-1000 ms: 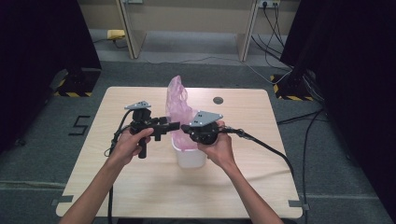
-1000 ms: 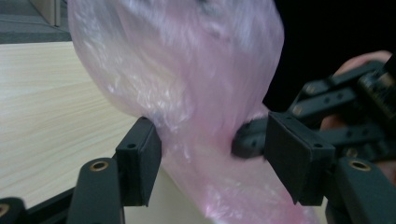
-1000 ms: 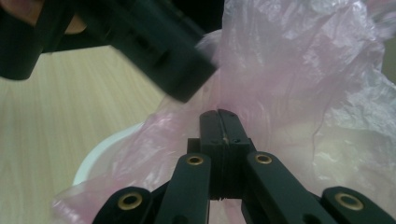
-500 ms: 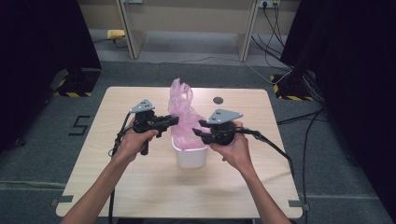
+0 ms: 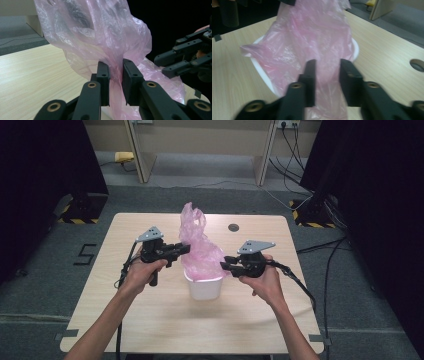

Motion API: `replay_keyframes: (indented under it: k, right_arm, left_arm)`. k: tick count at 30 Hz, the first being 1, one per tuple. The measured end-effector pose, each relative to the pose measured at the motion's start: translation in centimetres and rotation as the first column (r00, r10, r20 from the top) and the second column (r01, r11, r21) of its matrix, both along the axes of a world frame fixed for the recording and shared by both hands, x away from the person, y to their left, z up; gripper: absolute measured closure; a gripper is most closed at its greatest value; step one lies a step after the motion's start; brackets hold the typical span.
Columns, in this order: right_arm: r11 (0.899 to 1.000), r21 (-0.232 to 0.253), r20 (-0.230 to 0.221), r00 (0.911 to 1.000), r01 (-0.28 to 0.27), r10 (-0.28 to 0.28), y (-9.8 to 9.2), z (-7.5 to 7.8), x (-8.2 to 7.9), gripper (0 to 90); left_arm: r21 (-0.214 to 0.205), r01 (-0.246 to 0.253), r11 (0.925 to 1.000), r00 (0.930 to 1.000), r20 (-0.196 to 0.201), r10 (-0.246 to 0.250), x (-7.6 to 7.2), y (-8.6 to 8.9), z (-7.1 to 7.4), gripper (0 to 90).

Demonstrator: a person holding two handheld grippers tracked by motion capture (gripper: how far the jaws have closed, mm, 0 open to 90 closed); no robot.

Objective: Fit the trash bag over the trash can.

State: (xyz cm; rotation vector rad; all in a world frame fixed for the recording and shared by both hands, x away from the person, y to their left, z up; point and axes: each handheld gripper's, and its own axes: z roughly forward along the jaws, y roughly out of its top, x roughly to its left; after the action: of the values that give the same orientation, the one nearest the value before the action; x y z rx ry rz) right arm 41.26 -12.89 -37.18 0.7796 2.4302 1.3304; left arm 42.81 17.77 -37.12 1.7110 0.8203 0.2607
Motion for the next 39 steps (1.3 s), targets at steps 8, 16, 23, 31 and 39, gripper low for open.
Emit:
replay_keyframes:
  k: [8, 16, 23, 31, 39]
  right_arm:
    - [0.991, -0.101, 0.035, 0.9954, -0.085, 0.089, 3.3, 0.4, 0.6, 86.0]
    - [0.981, -0.182, 0.001, 0.9977, -0.066, 0.068, 4.8, -0.7, 1.1, 68.8]
    - [0.999, -0.031, 0.036, 0.9987, -0.035, 0.036, 3.4, 1.5, 0.9, 52.7]
    - [0.986, 0.165, 0.042, 0.9991, -0.004, -0.003, 2.9, 3.3, 1.6, 48.2]
    - [0.990, 0.138, 0.035, 0.9994, 0.003, -0.008, 4.7, 3.5, 2.4, 64.3]
  left_arm:
    - [0.015, 0.022, 0.9996, 0.9998, 0.002, -0.022, -0.3, -0.8, -0.3, 76.6]
    - [0.035, 0.034, 0.9988, 0.9994, -0.011, -0.034, -0.8, -1.2, -1.4, 75.9]
    - [0.080, 0.059, 0.9951, 0.9982, 0.002, -0.060, -1.7, -2.3, -2.0, 74.3]
    - [0.114, 0.072, 0.9909, 0.9972, 0.008, -0.074, -1.9, -3.2, -2.4, 72.1]
    - [0.116, 0.089, 0.9893, 0.9957, 0.017, -0.091, -2.7, -2.9, -2.0, 63.9]
